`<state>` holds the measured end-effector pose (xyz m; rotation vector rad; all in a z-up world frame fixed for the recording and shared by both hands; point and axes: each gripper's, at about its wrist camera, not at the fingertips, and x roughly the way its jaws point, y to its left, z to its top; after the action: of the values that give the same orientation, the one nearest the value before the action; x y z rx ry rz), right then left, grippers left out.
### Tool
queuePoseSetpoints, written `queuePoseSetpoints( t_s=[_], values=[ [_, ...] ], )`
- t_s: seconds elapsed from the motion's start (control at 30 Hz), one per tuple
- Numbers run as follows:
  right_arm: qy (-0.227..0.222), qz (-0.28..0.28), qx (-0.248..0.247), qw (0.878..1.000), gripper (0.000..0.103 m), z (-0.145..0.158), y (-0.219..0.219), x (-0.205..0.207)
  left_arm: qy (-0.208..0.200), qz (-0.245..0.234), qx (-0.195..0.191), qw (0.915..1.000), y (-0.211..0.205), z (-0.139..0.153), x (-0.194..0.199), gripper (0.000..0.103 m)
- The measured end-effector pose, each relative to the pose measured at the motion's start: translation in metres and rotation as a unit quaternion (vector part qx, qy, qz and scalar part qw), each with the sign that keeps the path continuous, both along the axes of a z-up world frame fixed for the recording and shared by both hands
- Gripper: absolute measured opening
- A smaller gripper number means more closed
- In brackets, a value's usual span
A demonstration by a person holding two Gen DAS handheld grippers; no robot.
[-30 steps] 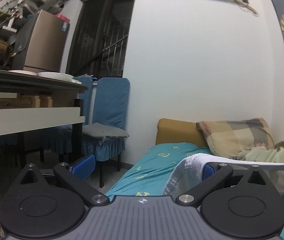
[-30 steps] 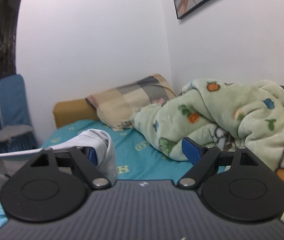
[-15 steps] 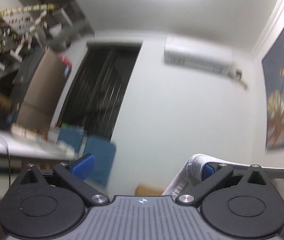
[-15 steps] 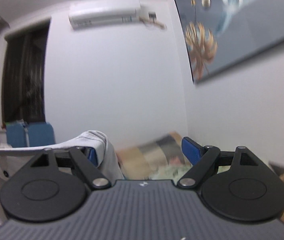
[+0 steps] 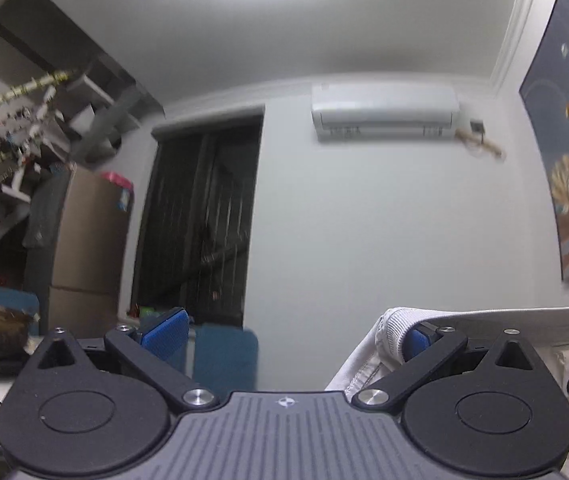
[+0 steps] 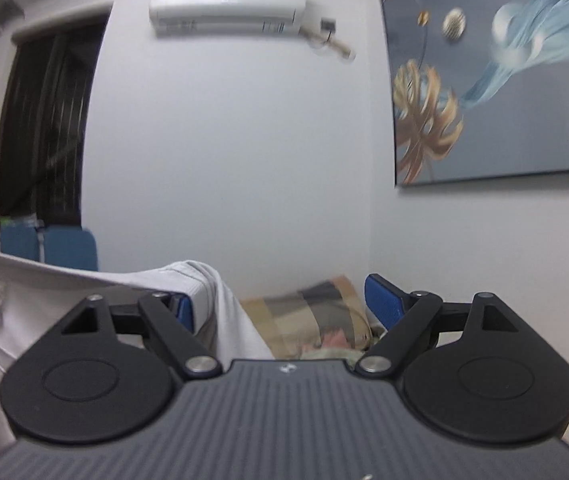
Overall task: Fold clothes
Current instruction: 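Lift the T-shirt with both grippers and shake it out in the air, then lower the T-shirt onto the bed with both grippers and release it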
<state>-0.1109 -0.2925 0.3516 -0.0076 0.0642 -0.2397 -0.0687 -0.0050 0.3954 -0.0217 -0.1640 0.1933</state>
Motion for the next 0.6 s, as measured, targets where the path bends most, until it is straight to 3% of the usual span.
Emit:
queuePoseSetpoints(
  t_s=[0.13,0.3,0.47,0.6],
  values=[
    [0.058,0.010,0.002,0.998,0.087,-0.063,-0.016,0.106,0.063,-0.016,0.009,0.9978,-0.005,-0.065,0.118,0.103],
    [0.140,0.005,0.012,0.990,0.087,-0.172,-0.033,0.248,0.151,-0.024,0.013,0.9882,-0.016,-0.173,0.277,0.103],
    [0.209,-0.007,0.038,0.977,0.087,-0.299,-0.052,0.395,0.262,-0.057,-0.036,0.9628,-0.017,-0.301,0.432,0.103],
    [0.256,-0.013,0.066,0.964,0.087,-0.395,-0.061,0.491,0.342,-0.068,-0.033,0.9365,-0.020,-0.401,0.533,0.103]
  ],
)
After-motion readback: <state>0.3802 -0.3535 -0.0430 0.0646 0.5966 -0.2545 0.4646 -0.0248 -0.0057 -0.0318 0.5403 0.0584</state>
